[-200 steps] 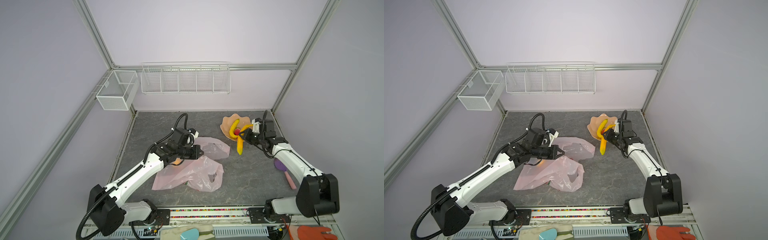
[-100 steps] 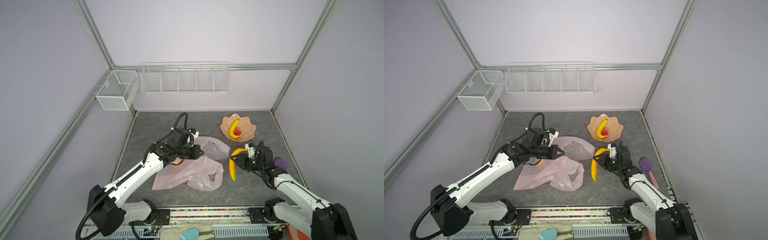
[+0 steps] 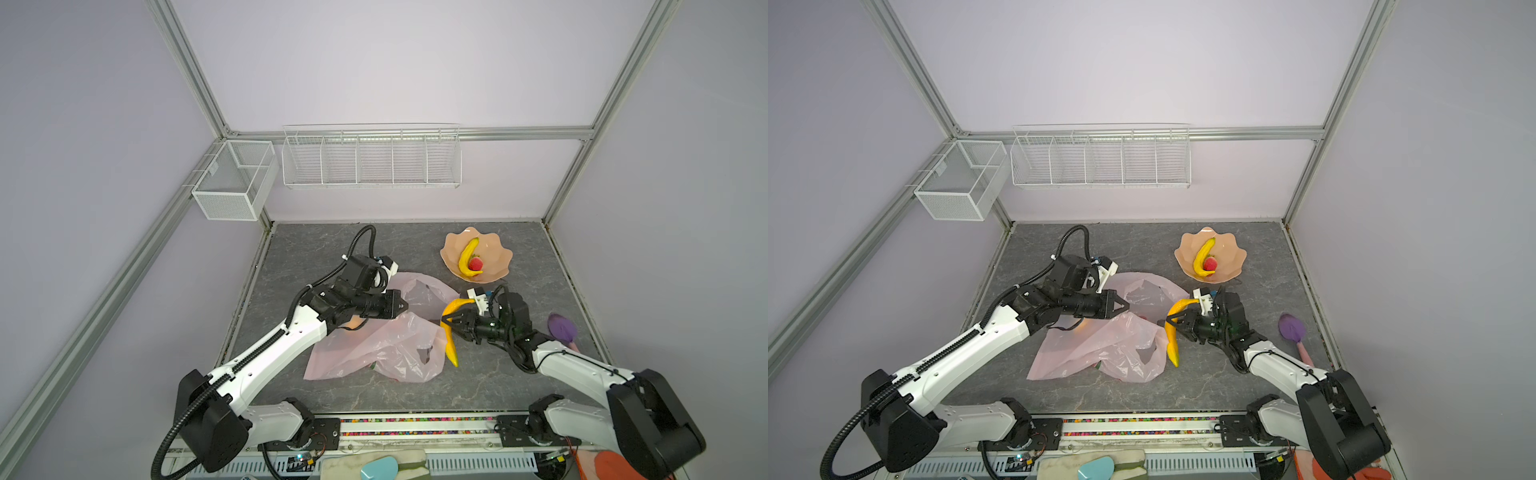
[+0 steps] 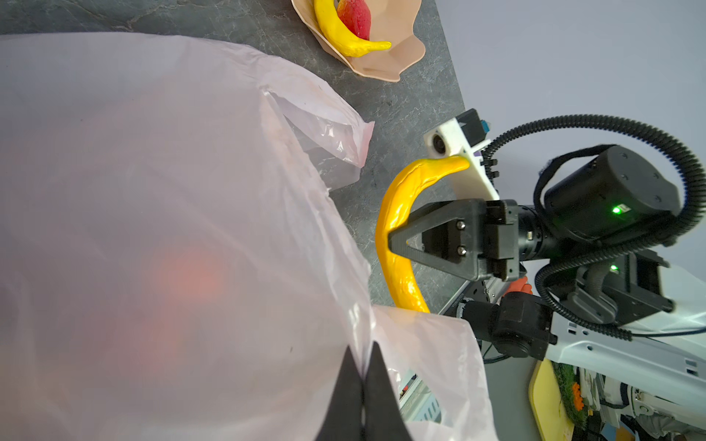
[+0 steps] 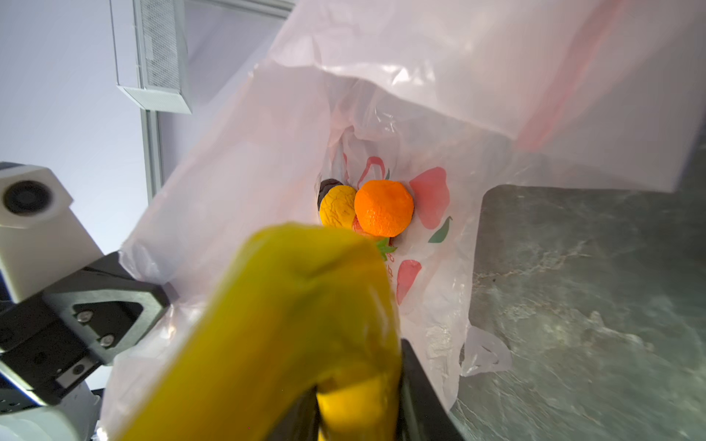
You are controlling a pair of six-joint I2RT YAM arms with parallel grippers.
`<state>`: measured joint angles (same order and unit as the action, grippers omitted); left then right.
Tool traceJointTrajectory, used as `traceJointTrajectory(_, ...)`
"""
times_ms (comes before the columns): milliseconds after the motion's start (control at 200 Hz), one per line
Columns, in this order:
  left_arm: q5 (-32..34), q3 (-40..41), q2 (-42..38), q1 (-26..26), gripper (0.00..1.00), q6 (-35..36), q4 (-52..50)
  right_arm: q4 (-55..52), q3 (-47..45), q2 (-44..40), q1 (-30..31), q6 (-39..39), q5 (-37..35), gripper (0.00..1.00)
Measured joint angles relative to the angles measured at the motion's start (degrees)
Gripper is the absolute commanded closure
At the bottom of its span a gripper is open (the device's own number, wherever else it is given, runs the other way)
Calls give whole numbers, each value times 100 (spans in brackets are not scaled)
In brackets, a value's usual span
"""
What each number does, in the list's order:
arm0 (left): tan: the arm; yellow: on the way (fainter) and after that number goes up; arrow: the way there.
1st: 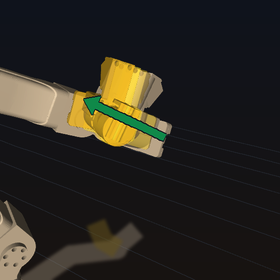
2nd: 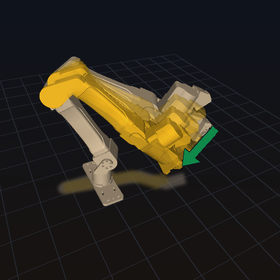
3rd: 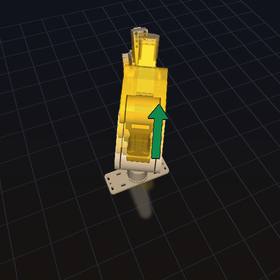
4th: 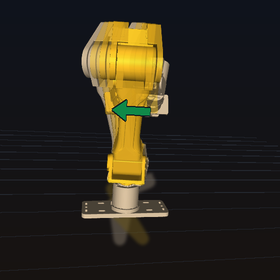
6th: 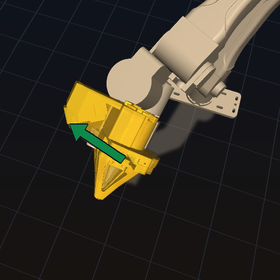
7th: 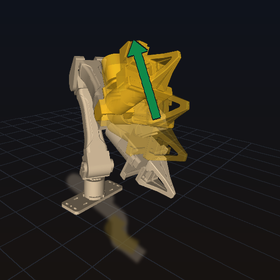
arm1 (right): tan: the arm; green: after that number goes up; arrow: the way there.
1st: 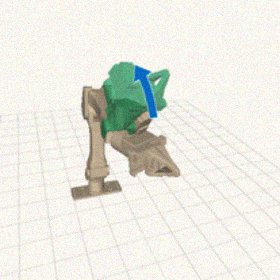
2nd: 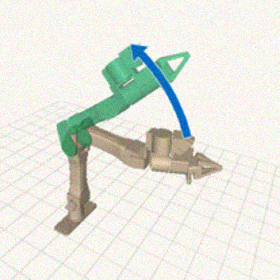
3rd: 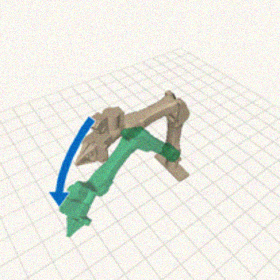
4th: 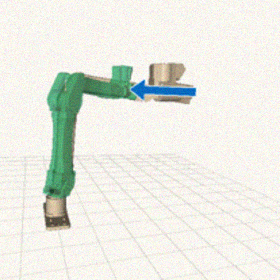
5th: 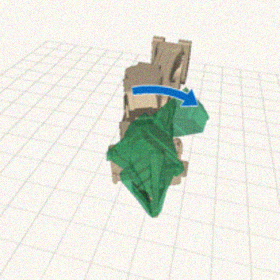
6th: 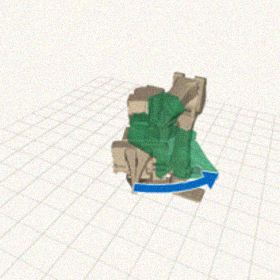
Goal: Place the fruits into the plastic bag
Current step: Place the fruit in the plastic bag.
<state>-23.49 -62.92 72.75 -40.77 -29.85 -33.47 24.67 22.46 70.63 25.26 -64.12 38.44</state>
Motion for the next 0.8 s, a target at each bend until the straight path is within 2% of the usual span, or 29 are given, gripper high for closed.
traceJointTrajectory(220, -46, 0, 0, 0, 100, 0, 22, 837, 326, 1012, 859, -343, -74, 79)
traceJointTrajectory(375, -87, 0, 0, 0, 100, -2, 63, 1773, 793, 2035, 1379, -758, -190, 81)
traceJointTrajectory(630, -195, 20, -44, -26, 100, -9, 83, 2944, 1788, 3707, 1794, -1443, -365, 81)
traceJointTrajectory(800, -212, 96, -212, -50, 100, -52, 151, 3062, 2485, 4284, 1967, -1631, -448, 74)
